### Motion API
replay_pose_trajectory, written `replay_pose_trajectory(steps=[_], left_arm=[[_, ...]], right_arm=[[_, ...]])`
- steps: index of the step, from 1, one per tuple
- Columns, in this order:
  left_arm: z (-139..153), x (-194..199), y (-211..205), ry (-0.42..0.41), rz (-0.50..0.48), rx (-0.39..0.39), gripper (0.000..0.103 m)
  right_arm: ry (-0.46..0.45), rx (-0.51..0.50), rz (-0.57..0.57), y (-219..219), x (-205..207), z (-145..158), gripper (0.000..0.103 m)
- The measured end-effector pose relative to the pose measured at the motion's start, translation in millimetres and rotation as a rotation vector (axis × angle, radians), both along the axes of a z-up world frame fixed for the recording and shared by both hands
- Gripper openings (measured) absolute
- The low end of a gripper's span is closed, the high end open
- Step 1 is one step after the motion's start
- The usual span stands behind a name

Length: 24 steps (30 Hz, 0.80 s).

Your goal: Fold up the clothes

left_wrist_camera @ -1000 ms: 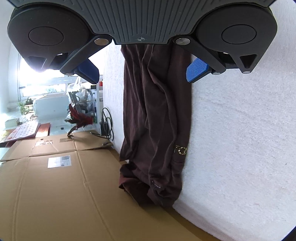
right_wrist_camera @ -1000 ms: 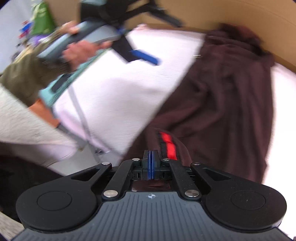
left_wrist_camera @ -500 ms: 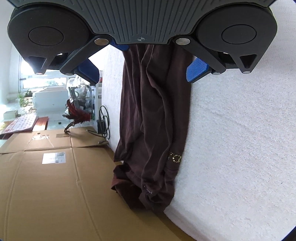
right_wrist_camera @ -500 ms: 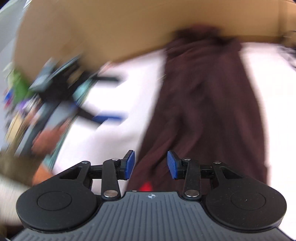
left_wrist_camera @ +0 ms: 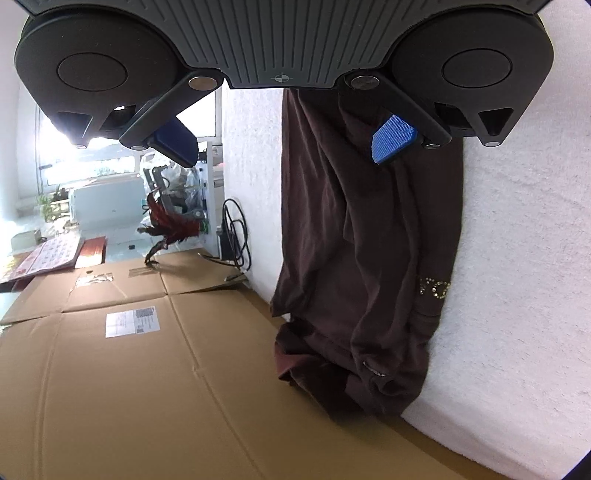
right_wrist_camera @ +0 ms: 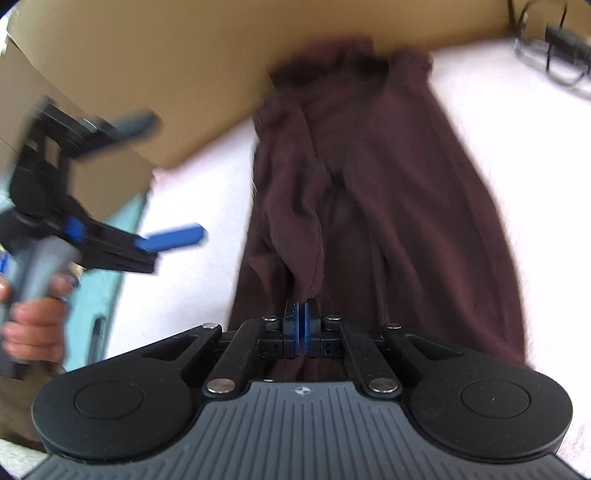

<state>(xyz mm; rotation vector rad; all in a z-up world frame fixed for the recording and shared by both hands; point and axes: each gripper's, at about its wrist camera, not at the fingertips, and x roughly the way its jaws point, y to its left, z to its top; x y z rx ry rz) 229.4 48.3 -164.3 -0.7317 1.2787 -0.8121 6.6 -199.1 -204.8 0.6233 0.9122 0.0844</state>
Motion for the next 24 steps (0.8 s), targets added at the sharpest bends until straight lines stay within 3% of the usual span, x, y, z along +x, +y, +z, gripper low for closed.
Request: replay_pose_trajectory(steps=[3,6,7,8,11,14,17,20,22,24], left_arm=[[-8,3,-3,0.031,0.002,0.007,0.103],[-10,2,-1,0.035,0.002,0.025,0.103],[-10,2,2,0.033,0.006,0.030,0.103],[-11,1,4,0.031,0.009,0.035,0.103],[-13,4,12,0.046,0.039,0.037,0.103],[-13,4,16,0.050,0.058,0.031,0.103],[-10,1,20,0.041,0.058,0.034,0.103],[-9,-3,25,0.035,0.065,0.037,0.103],[-8,-4,31,0.036,0.082,0.037,0.103],[-8,-3,36,0.037,0.100,0.032,0.103]], right_arm=[[0.048,-0.052,-0.024,-8,3,-4,0.004],[0.118,-0.047,-0.039,-13,5,-14,0.015],[0.099,-0.073,-0.061,-12,0,-9,0.026],[0.060,-0.105,-0.086,-11,-6,0,0.028],[-0.019,-0.097,-0.035,-2,-8,18,0.028],[-0.026,-0.135,0.068,19,4,20,0.028],[-0.013,-0.215,0.103,37,20,10,0.035],[0.002,-0.255,0.144,48,31,0,0.032],[0.014,-0.241,0.185,52,37,-4,0.011],[0.005,-0.209,0.225,58,41,-3,0.009]])
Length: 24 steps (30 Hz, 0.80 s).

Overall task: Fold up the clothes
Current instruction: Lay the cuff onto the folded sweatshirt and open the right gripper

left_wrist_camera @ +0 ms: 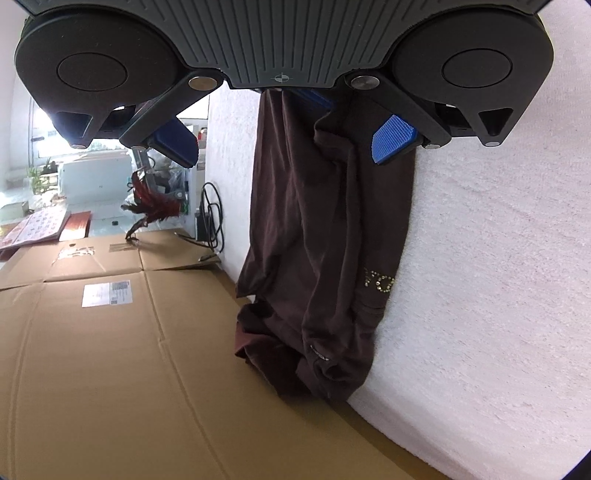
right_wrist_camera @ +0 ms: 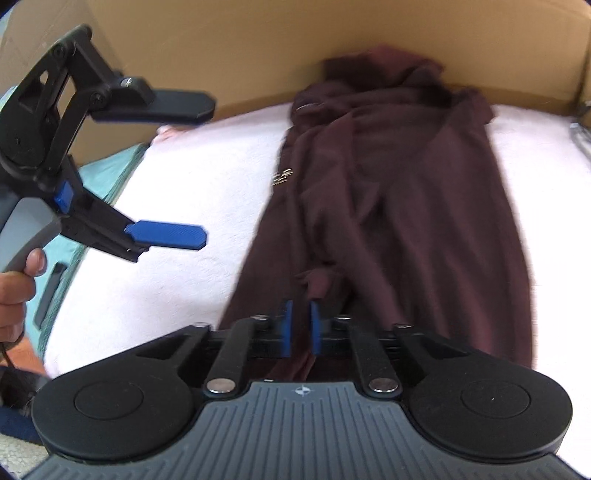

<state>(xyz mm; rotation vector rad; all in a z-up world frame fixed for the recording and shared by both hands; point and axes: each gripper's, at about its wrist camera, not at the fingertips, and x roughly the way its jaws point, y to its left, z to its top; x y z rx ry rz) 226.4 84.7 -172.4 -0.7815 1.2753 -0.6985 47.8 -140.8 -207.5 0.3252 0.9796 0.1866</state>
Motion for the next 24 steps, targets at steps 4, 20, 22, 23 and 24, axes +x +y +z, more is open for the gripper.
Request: replay_pose_trajectory(steps=[4,20,22,23,24], left_arm=[[2,7,7,-0.003,0.042,-0.005,0.103],[9,73,-31,-0.067,0.121,0.033,0.103],[6,81,-37,-0.060,0.122,0.043,0.103],[4,84,-40,-0.058,0.122,0.051,0.103],[2,87,-42,-0.059,0.122,0.057,0.103]], right_arm=[[0.046,0.034,0.109,17,8,-2,0.010],[-0.122,-0.049,-0.047,-42,97,53,0.030],[-0.100,-0.017,-0.042,-42,106,42,0.030],[-0.091,-0.010,-0.041,-41,112,35,0.030],[-0.083,-0.005,-0.042,-41,118,30,0.030]])
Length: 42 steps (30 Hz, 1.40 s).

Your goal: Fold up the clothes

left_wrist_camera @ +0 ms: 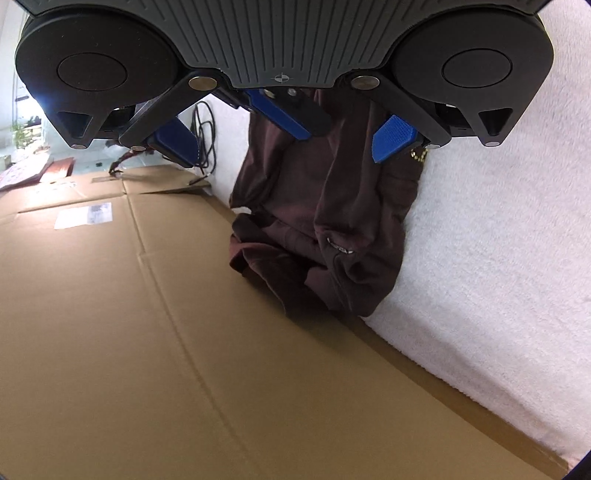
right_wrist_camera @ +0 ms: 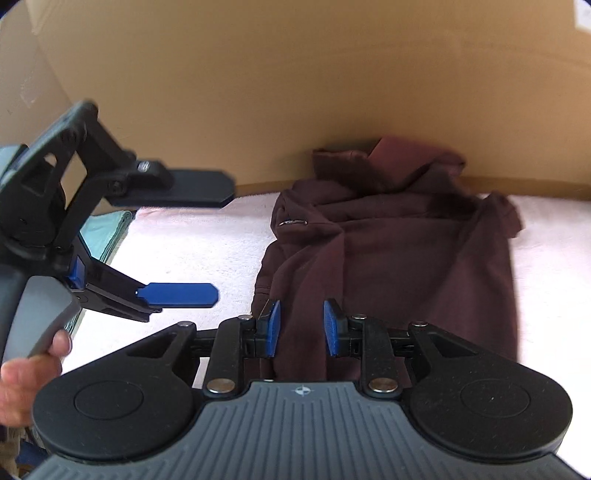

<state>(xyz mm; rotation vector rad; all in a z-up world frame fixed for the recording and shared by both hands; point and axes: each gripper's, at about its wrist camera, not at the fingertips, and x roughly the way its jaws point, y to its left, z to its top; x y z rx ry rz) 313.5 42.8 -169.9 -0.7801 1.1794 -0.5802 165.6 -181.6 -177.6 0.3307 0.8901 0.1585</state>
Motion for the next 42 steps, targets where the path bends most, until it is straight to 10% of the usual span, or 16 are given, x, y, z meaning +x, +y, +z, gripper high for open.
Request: replay_pose_trajectory(steps=[6,9,17,21,25,42], left_arm=[[-8,8,-8,0.008,-0.008,0.012,0.103],[-9,9,-6,0.005,-0.013,0.024,0.103],[-17,11,-2,0.003,-0.039,0.056,0.103],[-22,11,-3,0.010,-0.053,0.002,0.103],[-20,20,-16,0.010,-0.049,-0.033,0.103],[-35,58,-61,0.025,-0.043,0.020,0.103]], right_arm=[[0.062,0.035,-0.001,-2,28,-25,0.030],[0.047,0.011,-0.003,-6,28,-23,0.003],[0.043,0.028,-0.158,-42,23,-22,0.003],[0.053,0.113,-0.215,-54,20,-30,0.013],[0.010,0.157,-0.230,-60,9,-20,0.051],[0.026,0.115,-0.260,-70,-10,-23,0.057]])
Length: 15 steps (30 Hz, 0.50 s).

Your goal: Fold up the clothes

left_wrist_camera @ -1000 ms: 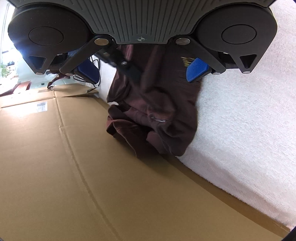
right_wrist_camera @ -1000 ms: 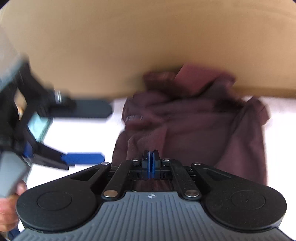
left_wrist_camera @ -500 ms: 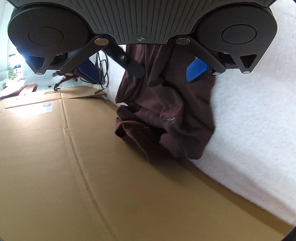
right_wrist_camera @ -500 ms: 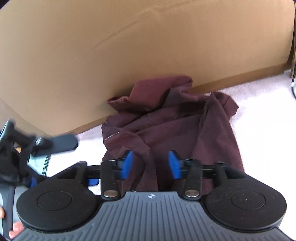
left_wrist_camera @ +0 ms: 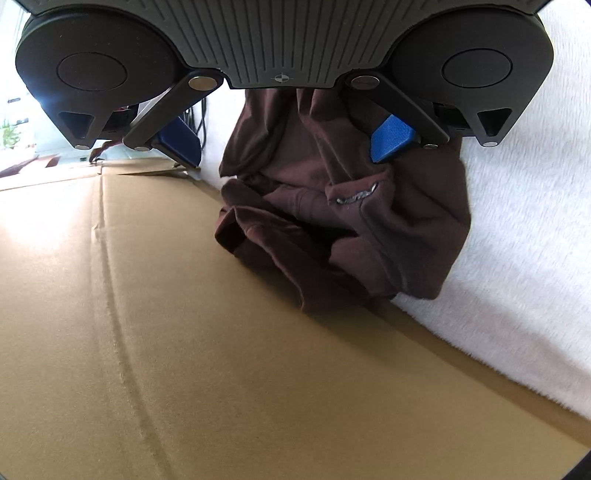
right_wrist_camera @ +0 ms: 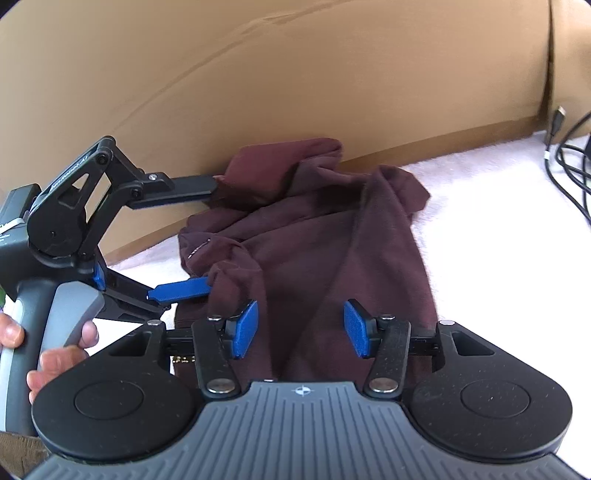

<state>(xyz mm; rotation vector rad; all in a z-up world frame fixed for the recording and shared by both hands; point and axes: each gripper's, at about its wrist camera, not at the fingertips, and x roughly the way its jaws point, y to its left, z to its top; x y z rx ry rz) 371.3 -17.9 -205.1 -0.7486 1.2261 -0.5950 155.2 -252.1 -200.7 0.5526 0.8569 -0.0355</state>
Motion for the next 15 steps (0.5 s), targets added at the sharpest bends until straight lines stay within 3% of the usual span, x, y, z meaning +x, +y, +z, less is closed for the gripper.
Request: replay_pose_trajectory(steps=[9,15], left_arm=[[12,-14,15,-0.017,-0.031,0.069,0.103],[-7,-24,22,0.062,0.012,0.061,0.086]], right_arm=[[-0.035,-0.017,0.037,7,1,8,0.061],[-0.024,0.005,0.024,9,5,1,0.061]])
